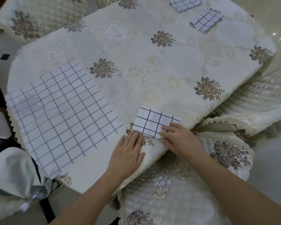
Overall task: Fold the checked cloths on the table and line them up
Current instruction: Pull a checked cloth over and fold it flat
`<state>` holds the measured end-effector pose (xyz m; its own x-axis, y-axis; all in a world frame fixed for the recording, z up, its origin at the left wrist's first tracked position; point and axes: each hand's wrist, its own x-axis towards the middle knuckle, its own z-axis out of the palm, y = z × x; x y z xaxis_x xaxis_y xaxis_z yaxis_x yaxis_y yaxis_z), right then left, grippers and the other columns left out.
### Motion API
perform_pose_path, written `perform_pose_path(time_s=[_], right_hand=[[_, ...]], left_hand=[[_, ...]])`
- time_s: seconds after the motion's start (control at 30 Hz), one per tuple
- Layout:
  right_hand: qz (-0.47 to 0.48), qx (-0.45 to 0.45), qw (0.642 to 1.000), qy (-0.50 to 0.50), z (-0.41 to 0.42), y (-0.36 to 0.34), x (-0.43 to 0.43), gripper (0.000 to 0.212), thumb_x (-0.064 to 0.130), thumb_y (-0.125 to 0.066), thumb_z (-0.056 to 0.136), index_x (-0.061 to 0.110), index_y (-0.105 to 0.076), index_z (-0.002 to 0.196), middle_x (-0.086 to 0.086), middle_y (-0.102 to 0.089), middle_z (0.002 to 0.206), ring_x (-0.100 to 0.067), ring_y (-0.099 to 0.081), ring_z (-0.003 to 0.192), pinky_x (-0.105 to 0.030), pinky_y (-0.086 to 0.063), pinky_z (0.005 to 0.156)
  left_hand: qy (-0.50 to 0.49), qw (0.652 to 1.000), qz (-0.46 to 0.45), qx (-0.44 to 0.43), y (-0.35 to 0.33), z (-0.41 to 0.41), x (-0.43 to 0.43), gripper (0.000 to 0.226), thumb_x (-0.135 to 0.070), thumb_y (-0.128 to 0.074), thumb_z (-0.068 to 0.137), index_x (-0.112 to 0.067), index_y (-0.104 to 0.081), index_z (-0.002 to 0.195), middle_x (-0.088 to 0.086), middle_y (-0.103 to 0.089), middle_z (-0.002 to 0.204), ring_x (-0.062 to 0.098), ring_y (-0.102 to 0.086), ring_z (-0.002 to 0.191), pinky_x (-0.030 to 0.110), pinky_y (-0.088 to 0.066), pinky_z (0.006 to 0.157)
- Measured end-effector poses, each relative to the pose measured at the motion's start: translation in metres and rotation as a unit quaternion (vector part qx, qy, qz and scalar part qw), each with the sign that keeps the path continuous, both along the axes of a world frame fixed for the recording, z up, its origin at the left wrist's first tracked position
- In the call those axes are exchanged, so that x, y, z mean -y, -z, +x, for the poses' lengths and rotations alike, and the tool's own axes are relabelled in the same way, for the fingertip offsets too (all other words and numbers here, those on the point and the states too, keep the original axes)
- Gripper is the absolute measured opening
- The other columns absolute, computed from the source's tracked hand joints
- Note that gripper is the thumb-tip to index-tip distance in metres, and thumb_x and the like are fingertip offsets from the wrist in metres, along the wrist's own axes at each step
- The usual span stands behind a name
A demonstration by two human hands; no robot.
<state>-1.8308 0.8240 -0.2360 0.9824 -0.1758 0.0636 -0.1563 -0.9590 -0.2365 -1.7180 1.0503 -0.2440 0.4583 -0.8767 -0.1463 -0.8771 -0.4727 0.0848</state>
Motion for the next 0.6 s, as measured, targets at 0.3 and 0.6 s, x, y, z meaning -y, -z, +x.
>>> perform_pose_path(time_s=[0.3, 0.6], right_hand=[[0.011, -0.012, 1.0, 0.008, 0.001, 0.0, -0.002, 0.015, 0.03, -0.07, 0.09, 0.024, -0.078, 0.101, 0.002, -0.072, 0.117, -0.03, -0.064, 0.11, -0.039, -0.055, 0.091], [0.04, -0.029, 0.999, 0.012, 0.001, -0.001, -0.005, 0.043, 0.045, -0.039, 0.097, 0.025, -0.077, 0.1, 0.0, -0.069, 0.123, -0.03, -0.06, 0.112, -0.045, -0.054, 0.09]], left_hand=[[0.002, 1.0, -0.015, -0.016, -0.001, -0.001, 0.001, 0.062, -0.047, -0.036, 0.098, -0.009, -0.043, 0.147, 0.011, -0.039, 0.154, 0.026, -0.036, 0.144, 0.048, -0.038, 0.113], [-0.069, 0.964, -0.255, -0.004, -0.021, 0.04, 0.062, 0.03, -0.008, -0.05, 0.088, -0.007, -0.063, 0.114, 0.015, -0.055, 0.122, 0.031, -0.056, 0.101, 0.045, -0.047, 0.08]])
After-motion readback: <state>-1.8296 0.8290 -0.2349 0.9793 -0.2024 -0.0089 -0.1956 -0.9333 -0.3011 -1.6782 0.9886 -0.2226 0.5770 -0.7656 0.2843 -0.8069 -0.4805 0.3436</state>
